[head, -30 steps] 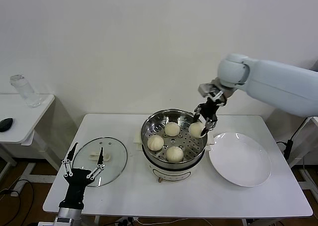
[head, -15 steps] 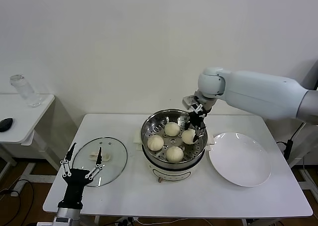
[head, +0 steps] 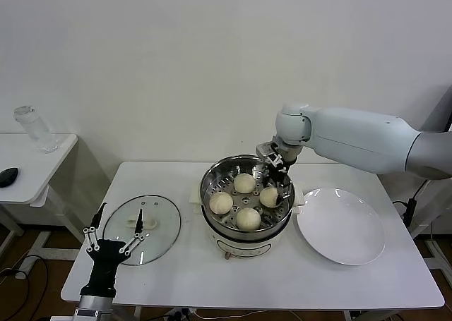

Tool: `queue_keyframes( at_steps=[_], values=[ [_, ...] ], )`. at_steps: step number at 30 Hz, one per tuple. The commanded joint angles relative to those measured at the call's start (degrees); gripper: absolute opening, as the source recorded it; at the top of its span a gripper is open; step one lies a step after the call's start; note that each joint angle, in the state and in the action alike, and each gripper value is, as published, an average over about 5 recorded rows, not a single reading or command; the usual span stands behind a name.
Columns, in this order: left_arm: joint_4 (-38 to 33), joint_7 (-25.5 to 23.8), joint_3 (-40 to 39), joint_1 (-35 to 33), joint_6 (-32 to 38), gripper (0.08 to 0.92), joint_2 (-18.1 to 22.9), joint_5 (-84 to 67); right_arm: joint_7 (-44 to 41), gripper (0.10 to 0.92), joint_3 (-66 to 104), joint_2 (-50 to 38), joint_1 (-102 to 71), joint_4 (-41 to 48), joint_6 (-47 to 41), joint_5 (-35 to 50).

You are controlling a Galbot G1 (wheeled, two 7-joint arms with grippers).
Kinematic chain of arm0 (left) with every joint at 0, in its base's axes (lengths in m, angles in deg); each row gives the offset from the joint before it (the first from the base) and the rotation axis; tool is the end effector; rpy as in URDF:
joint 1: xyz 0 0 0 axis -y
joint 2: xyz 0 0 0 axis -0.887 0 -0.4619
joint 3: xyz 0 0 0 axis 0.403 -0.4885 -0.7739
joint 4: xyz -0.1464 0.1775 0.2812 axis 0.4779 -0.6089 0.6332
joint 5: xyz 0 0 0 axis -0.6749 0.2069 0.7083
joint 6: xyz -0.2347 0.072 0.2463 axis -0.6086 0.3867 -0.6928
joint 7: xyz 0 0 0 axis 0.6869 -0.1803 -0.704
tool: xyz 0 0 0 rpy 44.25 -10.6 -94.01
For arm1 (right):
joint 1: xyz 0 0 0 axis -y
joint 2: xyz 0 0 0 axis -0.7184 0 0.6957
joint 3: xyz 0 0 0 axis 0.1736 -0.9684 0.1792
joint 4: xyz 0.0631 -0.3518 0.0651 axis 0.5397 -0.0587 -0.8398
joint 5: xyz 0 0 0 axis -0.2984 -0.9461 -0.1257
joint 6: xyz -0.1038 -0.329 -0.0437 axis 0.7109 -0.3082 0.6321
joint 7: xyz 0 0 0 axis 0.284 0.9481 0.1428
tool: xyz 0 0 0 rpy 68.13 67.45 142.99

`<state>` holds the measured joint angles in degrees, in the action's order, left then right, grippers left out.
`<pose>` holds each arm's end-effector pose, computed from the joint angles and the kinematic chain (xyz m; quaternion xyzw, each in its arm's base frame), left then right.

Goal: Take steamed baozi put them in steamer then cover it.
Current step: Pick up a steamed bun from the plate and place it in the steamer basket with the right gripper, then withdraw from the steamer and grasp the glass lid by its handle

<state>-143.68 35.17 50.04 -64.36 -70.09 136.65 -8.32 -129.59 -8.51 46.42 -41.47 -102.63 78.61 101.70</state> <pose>0.1339 0.0668 -0.3181 0.0048 0.9787 0.1657 0.1214 0.5766 0.0295 -0.0786 0.6157 -0.4029 0.5835 0.3438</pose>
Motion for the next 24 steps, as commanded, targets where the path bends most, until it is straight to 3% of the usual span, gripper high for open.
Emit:
queue_keyframes(
  at_steps=[1, 7, 11, 13, 19, 24],
  values=[
    [-0.1, 0.0, 0.1, 0.0, -0.1, 0.823, 0.0, 0.0, 0.5, 0.789, 1.2, 0.3, -0.7, 0.0, 0.0, -0.2],
    [-0.5, 0.1, -0.1, 0.2, -0.6, 0.823, 0.1, 0.4, 2.8, 0.822, 7.7, -2.7, -1.3, -4.1, 0.1, 3.4],
    [-0.6, 0.4, 0.1, 0.5, -0.4, 0.823, -0.1, 2.5, 10.7, 0.823, 15.5, -6.9, -3.2, -7.8, 2.3, 10.0],
    [-0.6, 0.8, 0.4, 0.7, 0.0, 0.823, -0.1, 4.2, 20.2, 0.823, 17.8, -9.6, -4.6, -10.5, 5.5, 13.1],
    [-0.4, 2.9, 0.9, 1.7, 0.2, 0.823, -0.2, 10.3, 65.2, 0.823, 28.2, -18.6, -18.0, -16.3, 19.1, 9.5],
    [-0.9, 6.4, 0.4, 2.6, -2.3, 0.823, 0.0, 17.1, 83.9, 0.823, 49.4, -21.6, -40.5, -16.1, 28.3, 3.2]
  ],
)
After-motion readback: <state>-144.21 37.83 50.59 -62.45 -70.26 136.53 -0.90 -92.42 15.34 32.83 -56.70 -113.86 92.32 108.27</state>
